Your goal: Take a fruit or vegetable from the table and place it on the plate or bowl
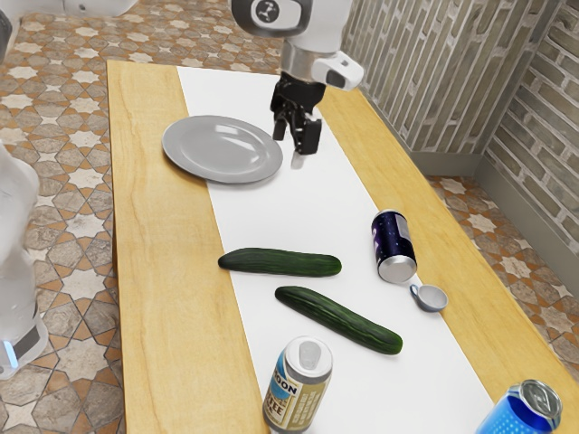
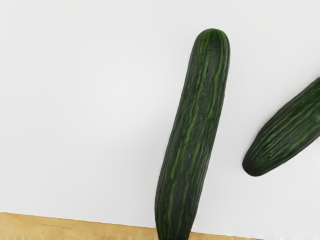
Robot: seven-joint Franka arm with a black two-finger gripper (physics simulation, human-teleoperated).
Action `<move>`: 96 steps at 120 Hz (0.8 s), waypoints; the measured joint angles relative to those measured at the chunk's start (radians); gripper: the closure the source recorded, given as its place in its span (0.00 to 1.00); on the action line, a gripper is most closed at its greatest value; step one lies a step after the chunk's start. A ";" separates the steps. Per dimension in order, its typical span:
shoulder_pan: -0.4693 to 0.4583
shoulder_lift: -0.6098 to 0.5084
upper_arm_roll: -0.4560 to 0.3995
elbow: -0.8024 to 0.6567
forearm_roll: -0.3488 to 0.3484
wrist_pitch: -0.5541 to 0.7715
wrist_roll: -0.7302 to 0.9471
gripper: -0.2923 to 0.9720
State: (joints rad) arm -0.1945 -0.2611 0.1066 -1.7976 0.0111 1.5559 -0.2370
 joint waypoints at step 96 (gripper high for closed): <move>0.110 0.038 -0.162 -0.295 0.062 0.296 -0.431 0.23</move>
State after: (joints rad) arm -0.0841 -0.2230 -0.0553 -2.0926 0.0732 1.8515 -0.6682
